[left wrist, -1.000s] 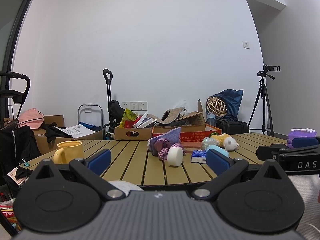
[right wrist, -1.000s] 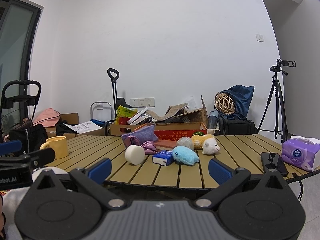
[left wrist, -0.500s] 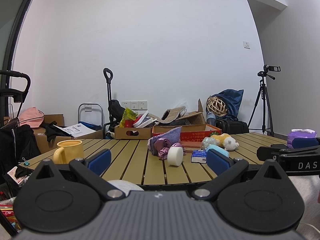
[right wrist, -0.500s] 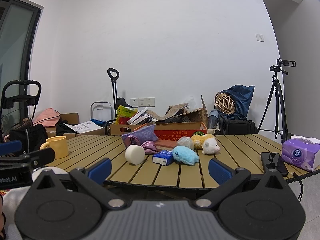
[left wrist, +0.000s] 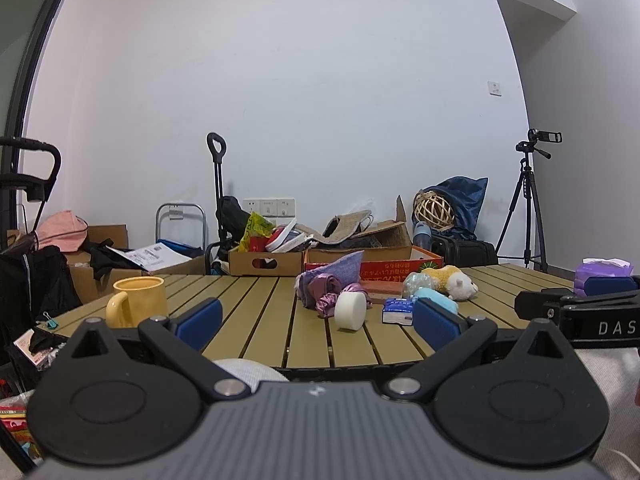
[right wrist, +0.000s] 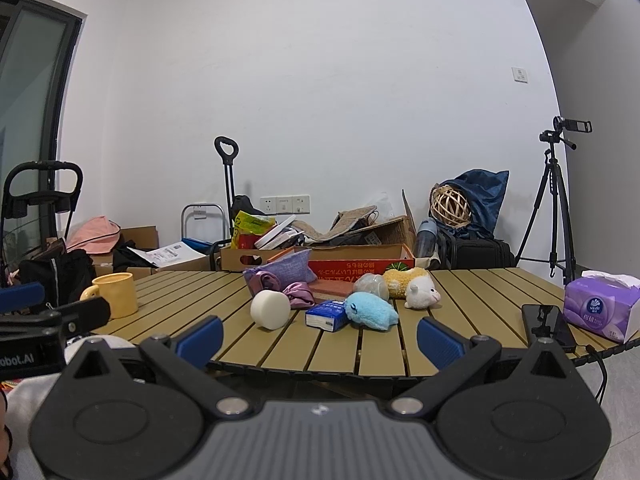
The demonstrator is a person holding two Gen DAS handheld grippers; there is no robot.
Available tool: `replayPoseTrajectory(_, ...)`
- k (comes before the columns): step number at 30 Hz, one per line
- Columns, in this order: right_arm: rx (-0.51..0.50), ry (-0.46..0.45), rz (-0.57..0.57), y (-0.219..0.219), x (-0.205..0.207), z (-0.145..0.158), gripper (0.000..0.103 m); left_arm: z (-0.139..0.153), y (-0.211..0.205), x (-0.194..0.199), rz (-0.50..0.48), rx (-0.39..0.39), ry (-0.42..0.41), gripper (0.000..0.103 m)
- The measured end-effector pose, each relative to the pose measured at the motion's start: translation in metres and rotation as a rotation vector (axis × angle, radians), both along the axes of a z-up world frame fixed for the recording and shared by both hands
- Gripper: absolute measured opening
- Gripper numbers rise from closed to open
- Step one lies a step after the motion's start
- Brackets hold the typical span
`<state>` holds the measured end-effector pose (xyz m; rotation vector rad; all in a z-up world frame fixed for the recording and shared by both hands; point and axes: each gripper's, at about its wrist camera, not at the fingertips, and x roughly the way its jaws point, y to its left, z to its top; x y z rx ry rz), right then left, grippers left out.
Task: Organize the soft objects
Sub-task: 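Grasp the white foam roll with the left tool while the right tool grasps the clear plastic bag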
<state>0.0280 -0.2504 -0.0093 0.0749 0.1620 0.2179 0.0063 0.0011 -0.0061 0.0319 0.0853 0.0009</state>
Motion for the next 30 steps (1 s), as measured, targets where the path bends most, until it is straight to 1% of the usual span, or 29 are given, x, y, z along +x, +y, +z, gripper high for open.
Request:
replayPoseTrajectory(3, 0.015, 0.003, 0.004, -0.001, 0.0, -0.001, 0.103, -0.002, 0.002, 0.001, 0.02, -0.021, 0.013, 0.103)
replayPoseTrajectory(6, 0.031, -0.001, 0.009, -0.005, -0.001, 0.002, 0.103, -0.001, 0.004, 0.004, 0.024, -0.042, 0.024, 0.103)
replayPoseTrajectory(8, 0.04, 0.01, 0.013, -0.006, 0.001, 0.002, 0.103, 0.001, 0.005, 0.007, 0.019, -0.055, 0.046, 0.103)
replayPoseTrajectory(13, 0.054, 0.064, 0.025, -0.007, 0.014, 0.005, 0.103, 0.006, 0.012, 0.034, -0.006, -0.093, 0.174, 0.103)
replayPoseTrajectory(15, 0.05, 0.069, 0.052, -0.007, 0.024, 0.008, 0.103, 0.008, 0.015, 0.047, -0.009, -0.115, 0.197, 0.103)
replayPoseTrajectory(16, 0.049, 0.079, 0.066, -0.007, 0.031, 0.01, 0.103, 0.009, 0.016, 0.055, -0.006, -0.12, 0.196, 0.103)
replayPoseTrajectory(18, 0.054, 0.088, 0.065, -0.009, 0.049, 0.015, 0.103, 0.013, 0.016, 0.073, 0.0, -0.114, 0.162, 0.103)
replayPoseTrajectory(20, 0.069, 0.083, 0.051, -0.012, 0.072, 0.022, 0.103, 0.019, 0.012, 0.094, 0.006, -0.078, 0.145, 0.103)
replayPoseTrajectory(22, 0.07, 0.09, 0.044, -0.014, 0.097, 0.026, 0.103, 0.022, 0.009, 0.121, -0.015, -0.063, 0.167, 0.103)
replayPoseTrajectory(25, 0.045, 0.123, 0.025, -0.014, 0.141, 0.027, 0.103, 0.024, 0.006, 0.159, -0.045, -0.111, 0.203, 0.103)
replayPoseTrajectory(27, 0.034, 0.185, 0.034, -0.011, 0.172, 0.025, 0.103, 0.023, -0.001, 0.184, -0.055, -0.094, 0.229, 0.103)
replayPoseTrajectory(30, 0.045, 0.283, 0.066, -0.007, 0.215, 0.02, 0.103, 0.019, -0.012, 0.219, -0.01, -0.036, 0.24, 0.103)
